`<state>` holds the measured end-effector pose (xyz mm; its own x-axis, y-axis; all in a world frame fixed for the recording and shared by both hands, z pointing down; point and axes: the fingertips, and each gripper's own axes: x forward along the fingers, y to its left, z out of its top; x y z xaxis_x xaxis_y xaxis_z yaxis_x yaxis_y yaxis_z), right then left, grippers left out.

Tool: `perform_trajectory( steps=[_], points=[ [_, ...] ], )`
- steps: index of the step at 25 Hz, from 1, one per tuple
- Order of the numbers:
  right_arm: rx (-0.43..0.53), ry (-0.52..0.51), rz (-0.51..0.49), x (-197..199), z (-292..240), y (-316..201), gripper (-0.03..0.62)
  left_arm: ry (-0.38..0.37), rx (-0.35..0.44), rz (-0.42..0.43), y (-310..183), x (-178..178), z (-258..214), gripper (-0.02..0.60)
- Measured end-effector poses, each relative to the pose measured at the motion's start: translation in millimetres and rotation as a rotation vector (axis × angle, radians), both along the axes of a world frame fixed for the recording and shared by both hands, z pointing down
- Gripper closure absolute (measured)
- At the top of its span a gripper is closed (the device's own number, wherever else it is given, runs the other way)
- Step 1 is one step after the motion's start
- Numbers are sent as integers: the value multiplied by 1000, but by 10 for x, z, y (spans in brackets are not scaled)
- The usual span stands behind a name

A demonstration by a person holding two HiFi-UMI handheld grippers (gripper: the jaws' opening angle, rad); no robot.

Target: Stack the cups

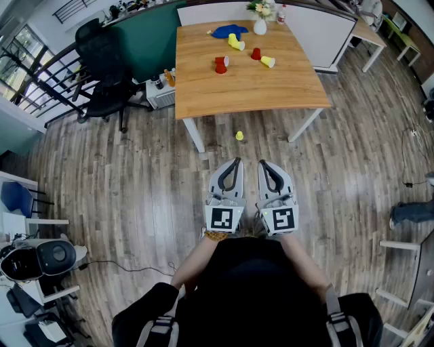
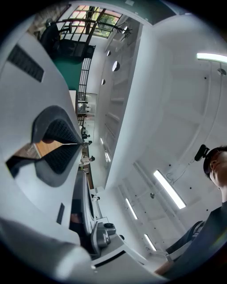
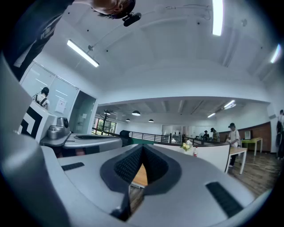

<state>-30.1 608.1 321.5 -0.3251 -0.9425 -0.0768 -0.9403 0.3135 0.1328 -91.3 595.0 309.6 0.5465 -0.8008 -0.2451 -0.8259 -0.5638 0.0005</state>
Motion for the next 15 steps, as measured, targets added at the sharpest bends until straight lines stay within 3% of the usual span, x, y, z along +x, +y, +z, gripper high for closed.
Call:
perform_trajectory(
  steps=[10, 15],
  points=[
    [-110, -19, 5, 470, 336, -737, 586, -36, -74, -9, -798, 362, 223, 557],
    [-78, -32, 2, 750, 401, -1323, 586, -77, -54, -44, -1334, 644, 317, 555]
  ],
)
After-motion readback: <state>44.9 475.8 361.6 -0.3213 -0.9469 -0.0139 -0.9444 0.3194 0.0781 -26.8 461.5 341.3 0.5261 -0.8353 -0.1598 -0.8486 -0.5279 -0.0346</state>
